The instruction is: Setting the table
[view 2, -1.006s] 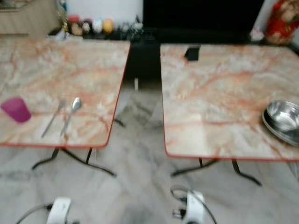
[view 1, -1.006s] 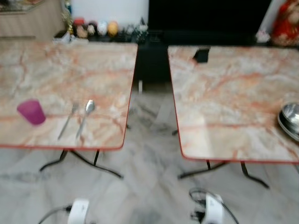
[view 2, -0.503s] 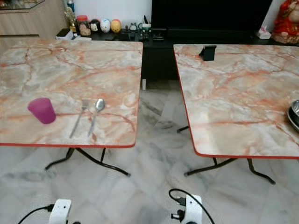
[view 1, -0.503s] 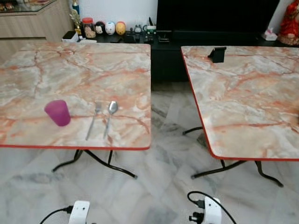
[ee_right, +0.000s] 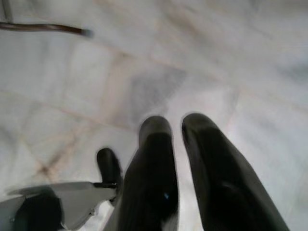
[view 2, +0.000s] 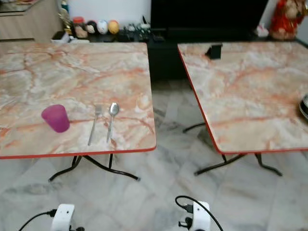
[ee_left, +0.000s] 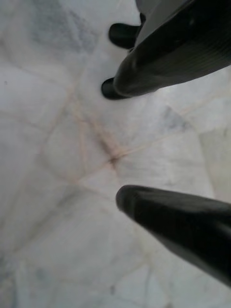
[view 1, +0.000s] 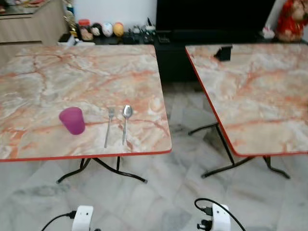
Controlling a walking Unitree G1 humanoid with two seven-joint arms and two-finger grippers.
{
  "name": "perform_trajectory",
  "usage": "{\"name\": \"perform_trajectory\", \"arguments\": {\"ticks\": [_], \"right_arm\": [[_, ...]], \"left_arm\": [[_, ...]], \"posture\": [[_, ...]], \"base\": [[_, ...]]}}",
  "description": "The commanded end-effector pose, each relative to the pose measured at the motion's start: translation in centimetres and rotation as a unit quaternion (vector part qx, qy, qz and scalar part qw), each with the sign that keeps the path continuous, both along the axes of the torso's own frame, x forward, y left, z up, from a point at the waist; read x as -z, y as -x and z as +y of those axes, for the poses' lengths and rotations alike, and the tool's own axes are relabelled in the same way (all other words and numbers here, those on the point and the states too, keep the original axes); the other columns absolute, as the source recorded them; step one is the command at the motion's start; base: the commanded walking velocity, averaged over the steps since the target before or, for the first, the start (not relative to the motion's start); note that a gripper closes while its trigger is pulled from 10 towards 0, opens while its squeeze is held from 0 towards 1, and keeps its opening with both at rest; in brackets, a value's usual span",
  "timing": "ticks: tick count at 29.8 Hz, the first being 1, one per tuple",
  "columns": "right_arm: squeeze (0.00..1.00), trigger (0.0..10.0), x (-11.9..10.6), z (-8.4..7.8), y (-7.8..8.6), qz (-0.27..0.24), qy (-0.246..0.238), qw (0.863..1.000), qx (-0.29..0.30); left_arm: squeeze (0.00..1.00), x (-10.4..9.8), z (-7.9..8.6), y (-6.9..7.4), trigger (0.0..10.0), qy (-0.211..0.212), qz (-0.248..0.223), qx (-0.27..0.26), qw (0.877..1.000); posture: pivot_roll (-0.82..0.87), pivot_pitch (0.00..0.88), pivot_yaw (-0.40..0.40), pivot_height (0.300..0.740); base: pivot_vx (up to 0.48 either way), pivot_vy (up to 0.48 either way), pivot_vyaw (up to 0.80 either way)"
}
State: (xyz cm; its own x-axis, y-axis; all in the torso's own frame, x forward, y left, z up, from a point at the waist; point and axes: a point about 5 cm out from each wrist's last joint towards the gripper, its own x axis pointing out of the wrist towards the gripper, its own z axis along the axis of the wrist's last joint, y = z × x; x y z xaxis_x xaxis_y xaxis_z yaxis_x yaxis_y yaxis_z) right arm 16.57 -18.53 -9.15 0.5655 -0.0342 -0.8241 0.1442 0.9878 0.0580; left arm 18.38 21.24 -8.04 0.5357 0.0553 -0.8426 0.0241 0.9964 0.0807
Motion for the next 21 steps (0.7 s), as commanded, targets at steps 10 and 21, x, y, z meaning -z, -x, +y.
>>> {"name": "perform_trajectory", "arguments": {"ticks": [10, 21], "right_arm": [[0.00, 10.0, -0.04, 0.57, -0.22, -0.004, -0.003, 1.000, -0.006], [0.00, 10.0, -0.30, 0.32, -0.65, -0.019, 0.003, 1.000, 0.007]], "left_arm": [[0.00, 0.17, 0.58, 0.57, 10.0, -0.009, 0.012, 0.001, 1.000], [0.00, 0.17, 0.59, 0.58, 10.0, -0.010, 0.012, 0.001, 1.000]], "posture": [[0.01, 0.000, -0.001, 0.740], [0.01, 0.000, -0.002, 0.740]], "base": [[0.000, 0.324, 0.00], [0.000, 0.322, 0.00]]}}
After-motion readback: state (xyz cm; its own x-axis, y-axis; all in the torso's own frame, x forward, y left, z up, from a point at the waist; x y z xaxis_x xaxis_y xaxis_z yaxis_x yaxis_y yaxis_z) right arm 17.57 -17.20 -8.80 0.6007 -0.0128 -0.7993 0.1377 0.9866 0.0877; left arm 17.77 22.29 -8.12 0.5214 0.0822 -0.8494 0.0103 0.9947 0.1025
